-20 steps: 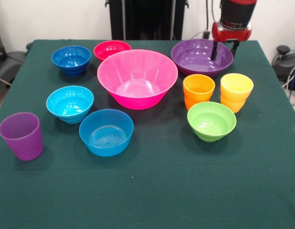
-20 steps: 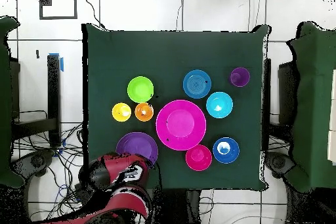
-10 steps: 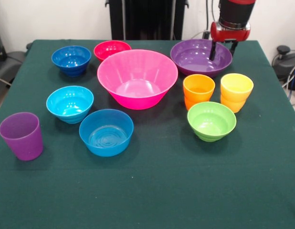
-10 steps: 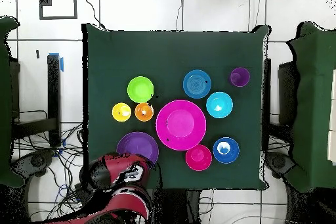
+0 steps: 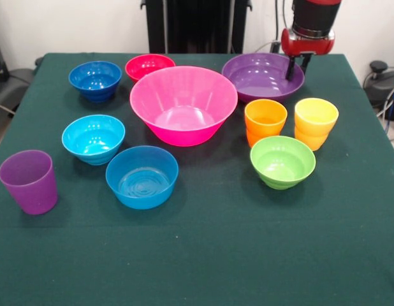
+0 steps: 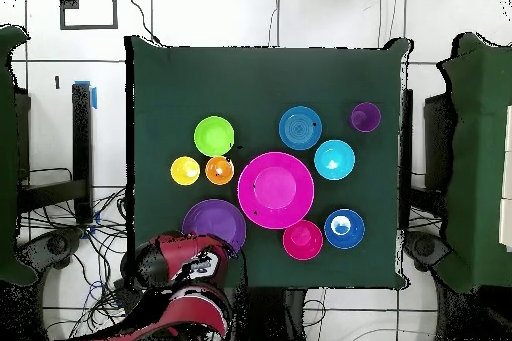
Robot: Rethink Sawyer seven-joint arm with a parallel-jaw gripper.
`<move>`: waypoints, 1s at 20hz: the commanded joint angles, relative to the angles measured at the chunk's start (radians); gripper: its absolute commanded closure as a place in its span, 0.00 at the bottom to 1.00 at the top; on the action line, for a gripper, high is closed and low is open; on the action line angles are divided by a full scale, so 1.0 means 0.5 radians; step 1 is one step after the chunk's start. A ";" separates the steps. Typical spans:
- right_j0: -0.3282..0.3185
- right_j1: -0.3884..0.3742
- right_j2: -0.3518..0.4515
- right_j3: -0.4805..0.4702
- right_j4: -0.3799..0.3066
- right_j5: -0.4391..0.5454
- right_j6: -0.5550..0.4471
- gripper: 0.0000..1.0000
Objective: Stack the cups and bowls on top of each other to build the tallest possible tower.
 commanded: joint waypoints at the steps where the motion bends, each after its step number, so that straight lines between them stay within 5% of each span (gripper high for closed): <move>1: -0.032 0.054 0.147 -0.130 -0.051 -0.145 0.253 1.00; 20: 0.021 0.068 0.117 -0.150 0.006 -0.085 0.278 1.00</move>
